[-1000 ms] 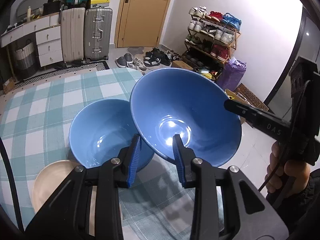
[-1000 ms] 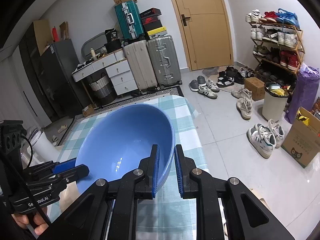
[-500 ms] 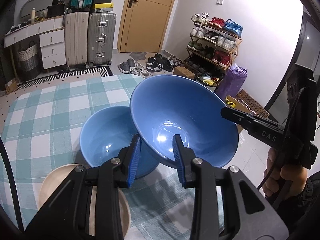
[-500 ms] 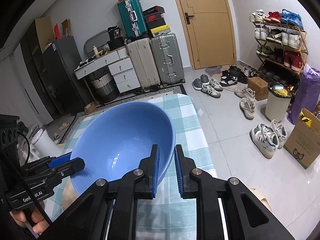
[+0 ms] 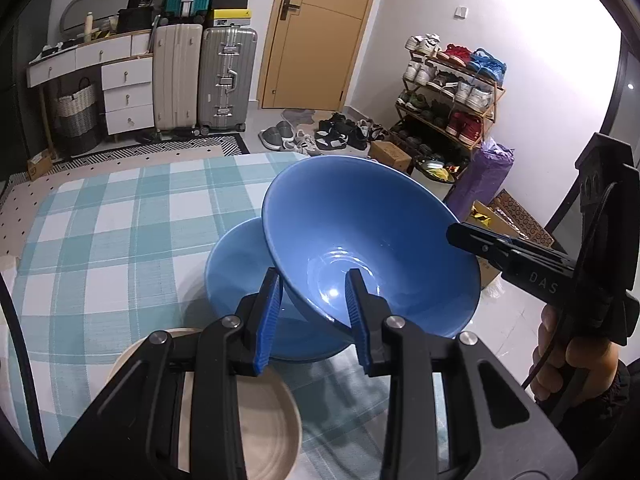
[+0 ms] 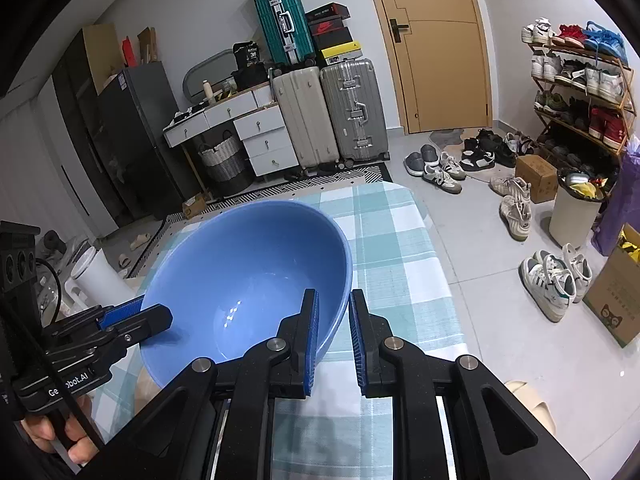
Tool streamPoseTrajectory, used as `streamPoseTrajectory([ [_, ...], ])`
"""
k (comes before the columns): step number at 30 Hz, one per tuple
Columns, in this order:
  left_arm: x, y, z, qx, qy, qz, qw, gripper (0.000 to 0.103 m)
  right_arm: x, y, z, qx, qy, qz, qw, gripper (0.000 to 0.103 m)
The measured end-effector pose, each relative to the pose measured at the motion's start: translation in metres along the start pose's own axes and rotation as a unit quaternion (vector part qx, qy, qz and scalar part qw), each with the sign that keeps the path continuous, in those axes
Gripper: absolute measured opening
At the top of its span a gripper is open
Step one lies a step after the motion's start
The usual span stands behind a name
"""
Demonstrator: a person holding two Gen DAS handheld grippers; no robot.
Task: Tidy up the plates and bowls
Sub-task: 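Lift the nested blue bowls with both tools and carry them over the third blue bowl, then lower the held bowls with both tools into the third blue bowl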
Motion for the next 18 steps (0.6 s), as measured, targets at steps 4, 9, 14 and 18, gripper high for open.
streamPoseTrajectory([
  [4, 0.002, 0.011, -0.001, -0.006, -0.001, 0.007, 1.0000, 0.029, 0.012, 0.006, 0.000, -0.004, 0.008, 0.003, 1.000, 0.016],
  [9, 0.006, 0.021, -0.001, -0.010, -0.001, 0.015, 0.9998, 0.029, 0.025, 0.012, 0.001, -0.006, 0.015, 0.008, 1.000, 0.016],
  [14, 0.010, 0.032, -0.002, -0.013, 0.000, 0.022, 0.9997, 0.029, 0.035, 0.015, 0.002, -0.009, 0.021, 0.012, 1.000, 0.016],
  [18, 0.016, 0.039, -0.003, -0.017, 0.002, 0.028, 0.9995, 0.029, 0.044, 0.017, 0.000, -0.013, 0.027, 0.013, 0.999, 0.016],
])
Point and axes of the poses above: each gripper's, at about its wrist camera, not at the fingertips, and x roughly the way its jaws point, y to its left, z to its top, the point moved 3 cm from there along x, roughly the way its jaws point, and after that the axes turned 6 degrees about y, right-handed, at the moved point
